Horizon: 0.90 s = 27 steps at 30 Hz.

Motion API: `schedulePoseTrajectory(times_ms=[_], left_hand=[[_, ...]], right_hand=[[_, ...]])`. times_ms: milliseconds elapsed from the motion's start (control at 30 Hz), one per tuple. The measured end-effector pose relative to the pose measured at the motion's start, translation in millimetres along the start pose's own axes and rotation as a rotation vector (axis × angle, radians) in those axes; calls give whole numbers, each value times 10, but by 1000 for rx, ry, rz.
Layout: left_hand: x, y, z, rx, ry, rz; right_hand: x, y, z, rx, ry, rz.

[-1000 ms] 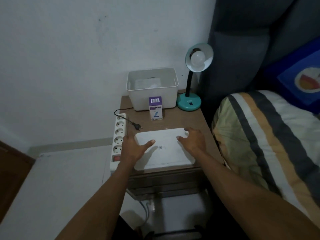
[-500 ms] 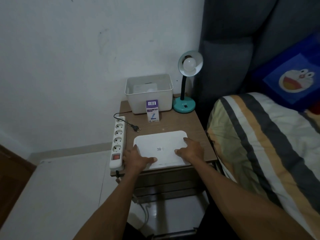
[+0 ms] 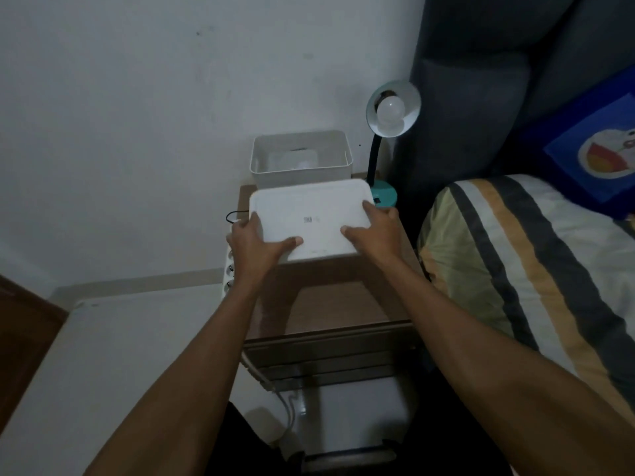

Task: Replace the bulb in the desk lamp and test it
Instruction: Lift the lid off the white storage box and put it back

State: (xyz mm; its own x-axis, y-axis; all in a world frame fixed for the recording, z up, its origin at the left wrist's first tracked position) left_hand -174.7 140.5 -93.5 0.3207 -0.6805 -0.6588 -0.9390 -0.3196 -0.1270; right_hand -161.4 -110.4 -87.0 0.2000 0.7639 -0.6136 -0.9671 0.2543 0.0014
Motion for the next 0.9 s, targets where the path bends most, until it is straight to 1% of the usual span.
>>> schedulePoseTrajectory(times_ms=[133,200,367,500,633,833,900], left_hand=[[-136,-561,-220,49,32,-48],[-162,-827,-317,53,46,-46],[-132,-1417,-446,45,66,-30],[-8,-1752,-492,36,76,5],[117,-1997,-464,28,79,34],[256,-2219,-403,-5,26,49],[306,-2248,-390,22,48,48]], right_hand=[[-31,-458,397,-40,-27,-24],[-6,-695,569,-46,-23,-46],[187,-1317,833,-55,-5,-43],[325,-1705,903,-52,88,-55],[447,-1966,870,-14,130,-27],[610,-2168,817,7,175,7],[623,-2214,805,7,200,24]])
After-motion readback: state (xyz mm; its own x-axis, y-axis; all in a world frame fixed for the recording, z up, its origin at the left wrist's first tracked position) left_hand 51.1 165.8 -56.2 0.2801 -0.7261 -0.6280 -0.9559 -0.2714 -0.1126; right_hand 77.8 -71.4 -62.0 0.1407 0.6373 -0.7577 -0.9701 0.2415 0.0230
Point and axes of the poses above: each hand's wrist, its own y-axis away from the middle knuckle, its own x-axis out of the palm, z = x × y, the point moved 4 cm from there along -y, towards the middle knuckle, and after that the axes turned 1 degree about -z, right-handed, at the moved point
